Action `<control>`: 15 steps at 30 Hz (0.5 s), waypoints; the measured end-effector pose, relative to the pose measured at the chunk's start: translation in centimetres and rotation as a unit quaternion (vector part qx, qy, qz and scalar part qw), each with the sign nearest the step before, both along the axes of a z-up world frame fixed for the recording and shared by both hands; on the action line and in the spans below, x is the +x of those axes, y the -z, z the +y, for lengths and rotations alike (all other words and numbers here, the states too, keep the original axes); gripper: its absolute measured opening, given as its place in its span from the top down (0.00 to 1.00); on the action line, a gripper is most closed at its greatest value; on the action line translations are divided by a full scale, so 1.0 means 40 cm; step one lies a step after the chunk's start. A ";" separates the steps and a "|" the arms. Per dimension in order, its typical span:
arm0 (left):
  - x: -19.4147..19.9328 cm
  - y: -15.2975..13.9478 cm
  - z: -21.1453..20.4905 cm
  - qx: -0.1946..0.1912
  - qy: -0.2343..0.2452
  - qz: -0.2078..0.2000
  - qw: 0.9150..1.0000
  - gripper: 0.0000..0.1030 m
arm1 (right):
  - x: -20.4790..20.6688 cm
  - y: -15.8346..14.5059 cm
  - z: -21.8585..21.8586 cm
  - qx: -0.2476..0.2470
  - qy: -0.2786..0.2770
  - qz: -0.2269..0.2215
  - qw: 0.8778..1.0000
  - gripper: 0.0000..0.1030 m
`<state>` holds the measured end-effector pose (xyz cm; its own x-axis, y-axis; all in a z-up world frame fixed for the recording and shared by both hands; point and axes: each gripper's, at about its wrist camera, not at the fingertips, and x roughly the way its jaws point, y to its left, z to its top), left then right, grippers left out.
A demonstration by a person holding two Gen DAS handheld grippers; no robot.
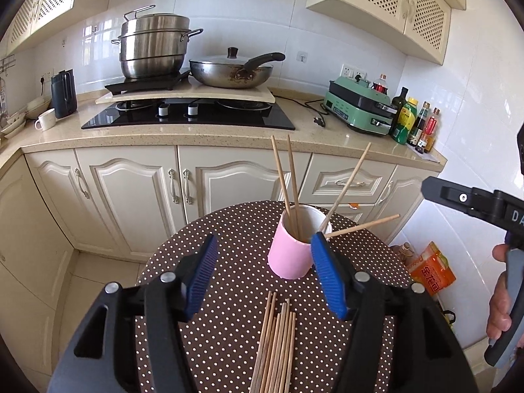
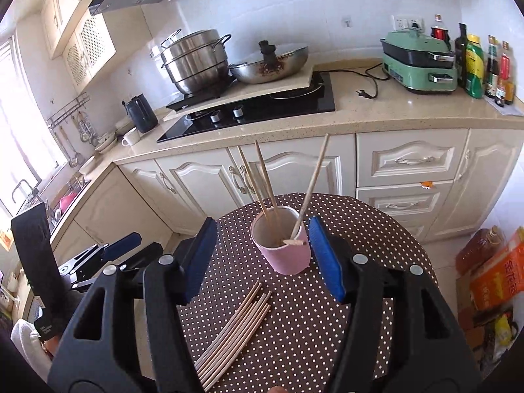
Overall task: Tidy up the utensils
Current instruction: 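Withdraw both grippers from the cup back over the chopstick pile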
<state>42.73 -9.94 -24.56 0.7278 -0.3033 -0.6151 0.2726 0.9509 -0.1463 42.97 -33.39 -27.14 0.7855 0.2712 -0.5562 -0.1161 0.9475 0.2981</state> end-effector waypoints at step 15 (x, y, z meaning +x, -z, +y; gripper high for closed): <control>-0.030 0.176 0.016 -0.007 0.023 0.091 0.996 0.43 | -0.106 0.188 0.025 0.022 0.019 0.081 0.996 0.43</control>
<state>41.55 -9.28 -31.60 0.5906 -0.3421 -0.7308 0.2829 0.9360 -0.2095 38.75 -32.40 -34.68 0.6962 0.2689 -0.6656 -0.0263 0.9361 0.3506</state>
